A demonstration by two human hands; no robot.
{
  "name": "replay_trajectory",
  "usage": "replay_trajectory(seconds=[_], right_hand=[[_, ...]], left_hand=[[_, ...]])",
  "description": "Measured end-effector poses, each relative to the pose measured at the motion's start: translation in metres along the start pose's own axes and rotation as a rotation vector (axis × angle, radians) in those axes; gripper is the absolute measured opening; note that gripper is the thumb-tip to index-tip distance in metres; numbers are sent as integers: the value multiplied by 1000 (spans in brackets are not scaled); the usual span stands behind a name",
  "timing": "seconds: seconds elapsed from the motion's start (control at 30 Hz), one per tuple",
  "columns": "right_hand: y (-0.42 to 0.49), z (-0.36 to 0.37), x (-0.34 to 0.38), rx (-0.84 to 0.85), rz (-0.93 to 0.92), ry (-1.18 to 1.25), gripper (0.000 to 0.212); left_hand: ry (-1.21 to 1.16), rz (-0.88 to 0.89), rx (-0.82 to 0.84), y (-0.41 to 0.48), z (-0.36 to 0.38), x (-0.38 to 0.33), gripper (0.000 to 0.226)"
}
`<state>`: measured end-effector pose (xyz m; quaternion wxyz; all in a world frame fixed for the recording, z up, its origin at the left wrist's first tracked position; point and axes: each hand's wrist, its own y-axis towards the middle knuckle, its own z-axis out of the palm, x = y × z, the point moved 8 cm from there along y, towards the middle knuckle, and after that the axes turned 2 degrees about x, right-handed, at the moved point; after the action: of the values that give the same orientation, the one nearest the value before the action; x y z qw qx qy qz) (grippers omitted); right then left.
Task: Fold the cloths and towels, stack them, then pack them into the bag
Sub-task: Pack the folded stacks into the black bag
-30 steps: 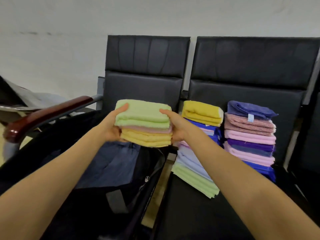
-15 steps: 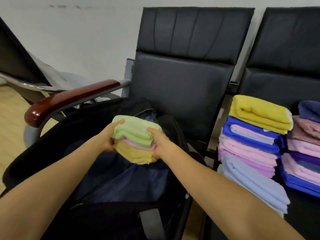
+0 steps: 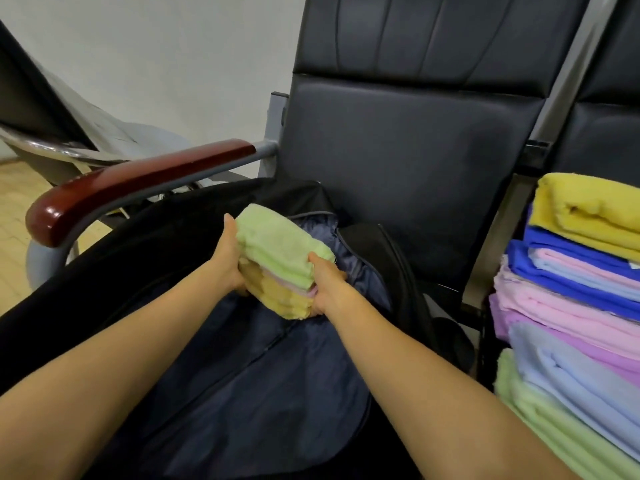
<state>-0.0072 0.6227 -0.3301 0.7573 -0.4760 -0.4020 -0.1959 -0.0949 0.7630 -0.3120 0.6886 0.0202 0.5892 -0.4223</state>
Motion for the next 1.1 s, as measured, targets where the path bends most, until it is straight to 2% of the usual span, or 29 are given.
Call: replay_trajectory(seconds=[0.07,0.17,0.23,0.27,0.4,0.47,0.53,0.67,0.73,0.8,0.87,0.9,0.97,1.03,1.1], right_hand=[[1,-3,1,-18,-11,-79,75],[-5,-8,2,-44,-22,-202,77],[-3,-10,0,-73,-37,-263,86],[-5,-11,-2,-85,-48,-288,90],[-10,-10,-3,-101,-133,-338,82],[-12,-13,1,-106,-168,-384,75],[-13,-17,3,-119,-176,-461,72],[-24,-13,3,-116,-186,-645,78],[-37,-10,12,-168,-336,-838,80],[-61,-1,31,-284,-691,-1143,78],[-79,19,35,-247,-979,-1405,72],[-77,27,31,-175,-1014,-1533,68],[-64,31,21,-61,-961,-1714,70],[-59,27,26,-35,-970,-1716,73],[-57,21,35,-68,-998,-1669,70]], left_hand=[[21,25,-103,0,-11,3,77],[72,39,-112,-8,-7,13,92],[316,133,-248,-8,-15,5,94],[399,193,-311,-14,-16,-3,86],[220,336,-130,-11,1,-20,47],[285,348,-92,-12,8,-22,45],[394,275,-101,-8,9,-16,51],[467,151,-96,-6,13,-5,52],[450,134,-82,-6,17,-4,52],[423,125,-76,-7,17,-4,53],[409,111,-46,-8,17,-4,54],[411,103,-29,-10,17,-5,55],[446,103,-48,-18,15,-8,60],[634,280,-206,-27,9,-28,68],[914,665,-354,-50,15,-54,61]])
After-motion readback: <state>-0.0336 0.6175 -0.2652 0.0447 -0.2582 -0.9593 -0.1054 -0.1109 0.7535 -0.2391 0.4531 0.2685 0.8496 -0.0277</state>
